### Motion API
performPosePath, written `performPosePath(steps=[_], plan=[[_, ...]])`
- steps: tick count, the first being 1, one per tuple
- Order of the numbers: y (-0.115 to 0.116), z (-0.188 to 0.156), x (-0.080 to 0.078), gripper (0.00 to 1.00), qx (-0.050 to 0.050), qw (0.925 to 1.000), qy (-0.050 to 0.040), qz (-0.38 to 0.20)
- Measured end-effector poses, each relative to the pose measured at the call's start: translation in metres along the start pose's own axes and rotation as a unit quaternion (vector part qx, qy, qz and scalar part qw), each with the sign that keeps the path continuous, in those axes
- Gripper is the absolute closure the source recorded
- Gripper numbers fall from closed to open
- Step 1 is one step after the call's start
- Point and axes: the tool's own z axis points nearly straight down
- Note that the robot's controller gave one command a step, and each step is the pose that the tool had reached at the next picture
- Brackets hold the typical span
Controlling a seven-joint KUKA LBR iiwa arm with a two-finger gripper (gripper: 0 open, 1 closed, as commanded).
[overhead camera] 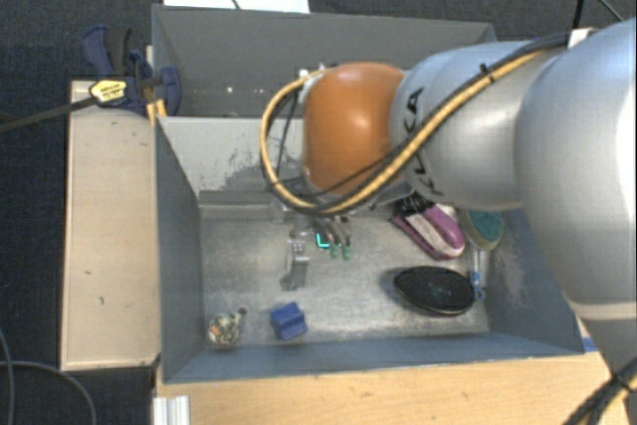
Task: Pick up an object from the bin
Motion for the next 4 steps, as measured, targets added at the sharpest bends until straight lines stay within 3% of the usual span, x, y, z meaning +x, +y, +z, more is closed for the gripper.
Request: performPosePath(steps=[1, 2, 3, 4], plan=[[0.015, 0.052, 0.071, 0.00, 0.000, 0.9995, 0.0003, -0.033], [-0.034, 0.065, 0.069, 0.00, -0.001, 0.9986, -0.0088, -0.052], [-0.031, 0.064, 0.072, 1.00, -0.002, 0.9985, -0.0045, -0.054], [-0.037, -0.077, 0.051, 1.00, 0.000, 0.9973, -0.0083, -0.073]])
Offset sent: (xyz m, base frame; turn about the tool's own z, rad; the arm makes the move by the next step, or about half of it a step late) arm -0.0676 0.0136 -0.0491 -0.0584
